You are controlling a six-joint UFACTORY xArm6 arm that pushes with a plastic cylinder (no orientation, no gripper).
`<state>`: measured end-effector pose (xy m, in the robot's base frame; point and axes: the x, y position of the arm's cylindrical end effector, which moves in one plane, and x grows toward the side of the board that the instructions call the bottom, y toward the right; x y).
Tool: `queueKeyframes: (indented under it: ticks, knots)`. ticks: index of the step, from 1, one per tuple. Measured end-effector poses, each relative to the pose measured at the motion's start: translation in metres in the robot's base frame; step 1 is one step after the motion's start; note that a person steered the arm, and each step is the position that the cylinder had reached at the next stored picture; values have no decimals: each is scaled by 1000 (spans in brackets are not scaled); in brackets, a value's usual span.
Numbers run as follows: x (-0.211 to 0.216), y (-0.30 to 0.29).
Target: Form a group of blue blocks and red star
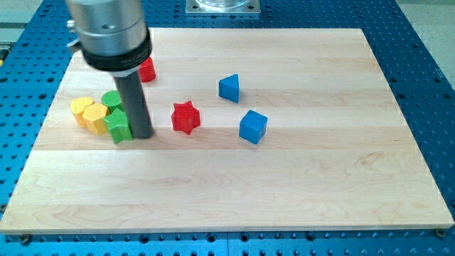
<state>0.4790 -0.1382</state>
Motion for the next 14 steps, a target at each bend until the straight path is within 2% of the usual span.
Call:
queueKeyframes:
  ticks: [1,2,3,4,5,6,10,12,14]
  knots:
    - [-8,-8]
    - [2,22]
    - [-45,59]
    - [-54,95]
    - [-51,48]
    - [-44,48]
    - [-26,74]
    - [-29,75]
    - [-29,100]
